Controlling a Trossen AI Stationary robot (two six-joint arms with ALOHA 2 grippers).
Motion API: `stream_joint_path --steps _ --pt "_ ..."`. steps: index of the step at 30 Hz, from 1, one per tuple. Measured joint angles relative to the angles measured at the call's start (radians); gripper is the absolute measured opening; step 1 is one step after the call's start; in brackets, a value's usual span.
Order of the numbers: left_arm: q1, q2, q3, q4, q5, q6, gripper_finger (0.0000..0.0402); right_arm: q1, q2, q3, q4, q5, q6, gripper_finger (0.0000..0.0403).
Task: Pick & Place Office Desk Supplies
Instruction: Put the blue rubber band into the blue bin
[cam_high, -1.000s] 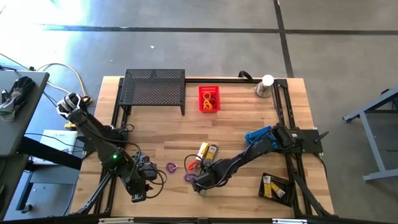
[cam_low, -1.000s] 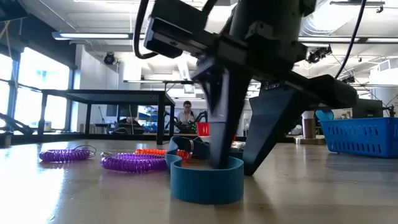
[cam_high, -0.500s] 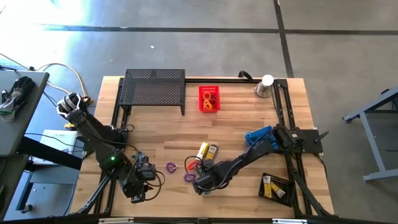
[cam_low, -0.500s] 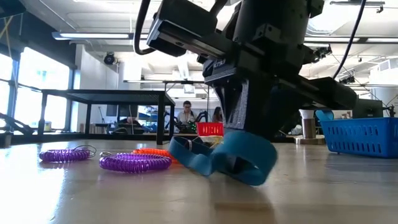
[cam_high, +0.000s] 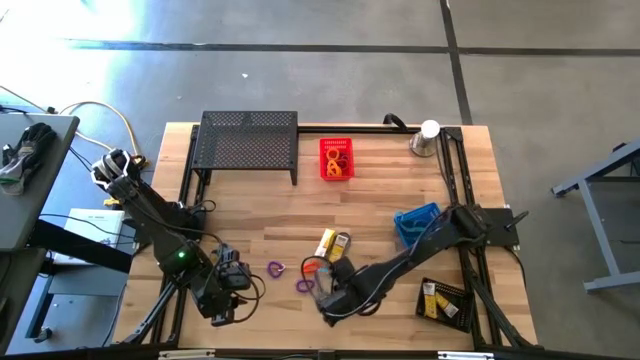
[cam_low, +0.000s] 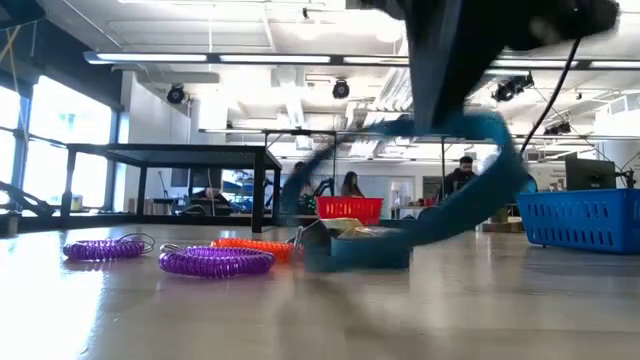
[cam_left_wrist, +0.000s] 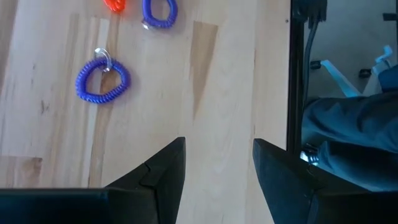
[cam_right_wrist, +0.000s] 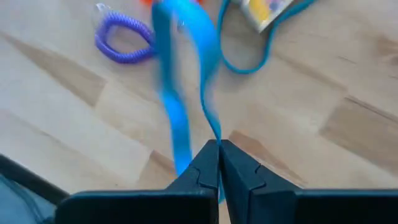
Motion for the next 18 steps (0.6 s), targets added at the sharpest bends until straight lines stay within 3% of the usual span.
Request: stream_joint_path --steps 7,18 --pt "0.008 0.0 0.0 0.007 -0.051 0.011 0.0182 0.019 -0.058 0.157 -0.457 0.063 0.026 0.0002" --pt "0.085 0.0 0.0 -0.012 -0.057 0.01 0.0182 -0.054 -0.316 0.026 -0.463 0.21 -0.108 0.0002"
